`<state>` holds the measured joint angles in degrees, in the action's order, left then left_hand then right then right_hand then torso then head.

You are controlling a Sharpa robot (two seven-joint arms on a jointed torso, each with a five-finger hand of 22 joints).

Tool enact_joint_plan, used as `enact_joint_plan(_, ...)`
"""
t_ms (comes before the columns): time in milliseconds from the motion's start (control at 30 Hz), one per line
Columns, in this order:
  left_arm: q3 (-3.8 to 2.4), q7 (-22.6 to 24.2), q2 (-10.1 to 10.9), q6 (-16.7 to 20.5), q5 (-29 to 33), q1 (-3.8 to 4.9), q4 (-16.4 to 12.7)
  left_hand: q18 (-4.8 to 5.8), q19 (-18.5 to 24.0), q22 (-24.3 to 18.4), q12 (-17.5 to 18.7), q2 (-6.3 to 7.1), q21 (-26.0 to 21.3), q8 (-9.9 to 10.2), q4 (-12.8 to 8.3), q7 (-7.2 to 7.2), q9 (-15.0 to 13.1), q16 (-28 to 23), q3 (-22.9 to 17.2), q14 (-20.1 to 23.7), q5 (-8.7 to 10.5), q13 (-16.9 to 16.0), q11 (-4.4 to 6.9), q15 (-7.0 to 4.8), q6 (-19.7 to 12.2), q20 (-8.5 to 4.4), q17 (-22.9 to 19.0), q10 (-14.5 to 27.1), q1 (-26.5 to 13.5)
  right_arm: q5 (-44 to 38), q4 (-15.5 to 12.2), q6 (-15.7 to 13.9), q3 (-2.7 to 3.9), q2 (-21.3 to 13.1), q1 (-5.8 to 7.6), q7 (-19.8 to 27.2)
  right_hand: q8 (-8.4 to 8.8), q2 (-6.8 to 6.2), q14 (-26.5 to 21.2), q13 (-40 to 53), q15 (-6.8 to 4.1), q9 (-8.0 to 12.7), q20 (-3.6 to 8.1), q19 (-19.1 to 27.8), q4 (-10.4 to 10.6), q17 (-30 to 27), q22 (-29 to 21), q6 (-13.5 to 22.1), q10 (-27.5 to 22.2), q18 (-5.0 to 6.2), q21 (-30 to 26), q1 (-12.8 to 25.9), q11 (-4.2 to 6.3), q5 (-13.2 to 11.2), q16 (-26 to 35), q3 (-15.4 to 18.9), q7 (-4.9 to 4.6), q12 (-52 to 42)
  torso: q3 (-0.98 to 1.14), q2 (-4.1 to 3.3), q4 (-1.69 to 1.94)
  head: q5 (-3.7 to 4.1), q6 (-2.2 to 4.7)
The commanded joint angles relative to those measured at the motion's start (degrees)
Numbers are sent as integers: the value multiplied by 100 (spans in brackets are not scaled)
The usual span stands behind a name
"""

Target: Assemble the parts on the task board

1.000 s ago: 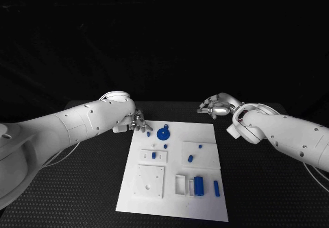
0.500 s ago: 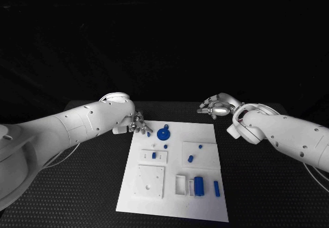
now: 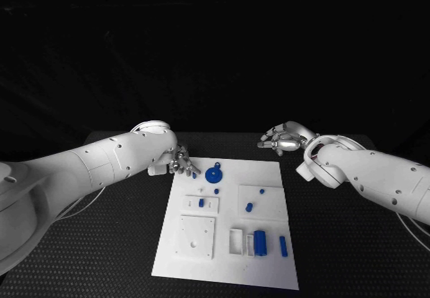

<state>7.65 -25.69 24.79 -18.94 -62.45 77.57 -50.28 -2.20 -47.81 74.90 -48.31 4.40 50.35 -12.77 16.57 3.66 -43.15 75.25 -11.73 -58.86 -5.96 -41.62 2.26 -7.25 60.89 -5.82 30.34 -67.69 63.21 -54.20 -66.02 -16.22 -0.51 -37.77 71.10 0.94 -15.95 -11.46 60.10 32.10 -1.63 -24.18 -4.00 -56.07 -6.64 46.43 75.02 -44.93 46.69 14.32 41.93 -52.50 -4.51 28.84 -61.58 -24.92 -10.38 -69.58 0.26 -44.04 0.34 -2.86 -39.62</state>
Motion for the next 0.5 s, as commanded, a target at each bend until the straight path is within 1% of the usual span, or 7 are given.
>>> enact_joint_plan(33,1,73,-19,-97,72,1,16,112,16,103,26,13,-26,36,1,44,-6,-20,26,28,-28,-8,-17,0,-1,-680,8,16,35,-17,-9,68,1,2,-3,54,-28,48,-43,-9,-8,9,-5,13,-23,-5,116,0,-40,68,-14,7,11,34,-25,10,-36,-28,0,-2,-2,1,4)
enact_joint_plan(100,1,87,-19,-73,72,1,21,112,17,103,26,11,-27,37,1,44,-6,-21,27,28,-35,-8,-17,1,-2,-680,8,18,39,-17,-10,68,1,1,-3,54,-28,48,-43,-10,-8,9,-5,13,-23,-5,116,0,-40,68,-14,7,11,34,-26,11,-36,-28,2,-2,2,1,4)
enact_joint_plan(133,2,93,-18,-60,72,1,22,122,28,104,24,40,-37,23,-28,53,-20,-16,-11,37,-656,-13,-15,6,13,-666,14,19,67,-17,-9,68,1,2,-3,54,-28,48,-43,-10,-8,9,-5,13,-23,-6,116,0,-40,68,-14,7,11,35,-26,11,-36,-28,3,-2,2,2,4)
enact_joint_plan(167,3,96,-22,-59,72,1,25,121,26,106,23,29,-36,21,-19,45,-22,-14,-8,37,-674,-14,-19,7,14,-667,15,20,74,-17,-9,67,1,2,-3,55,-28,47,-43,-10,-8,9,-5,13,-24,-6,116,0,-40,68,-13,7,11,35,-26,11,-36,-28,3,-2,1,4,4)
enact_joint_plan(267,6,105,-34,-55,80,0,32,120,29,117,18,-30,-34,10,-20,40,-36,-7,26,42,-847,-22,-14,9,20,-670,24,23,186,-17,-7,67,1,4,-3,55,-28,48,-44,-10,-8,9,-6,13,-24,-6,116,0,-40,68,-13,6,11,35,-26,11,-36,-28,2,-1,0,12,3)
enact_joint_plan(400,10,114,-61,-49,113,-14,51,120,32,120,14,-69,-31,3,-29,37,-45,-2,50,44,-923,-26,-13,10,24,-670,28,21,251,-17,-3,69,1,10,-3,56,-28,48,-44,-11,-8,9,-6,13,-25,-6,116,0,-41,68,-13,6,11,35,-26,11,-36,-29,1,-4,-5,14,-6)
enact_joint_plan(500,12,113,-56,-62,165,-14,64,121,34,121,14,-97,-30,1,-32,37,-48,-2,58,47,-938,-27,-14,11,24,-670,29,22,279,-17,2,72,1,16,-3,56,-28,49,-44,-12,-8,9,-6,13,-25,-7,116,0,-41,68,-13,6,11,35,-27,11,-36,-29,-1,-3,-7,30,-9)
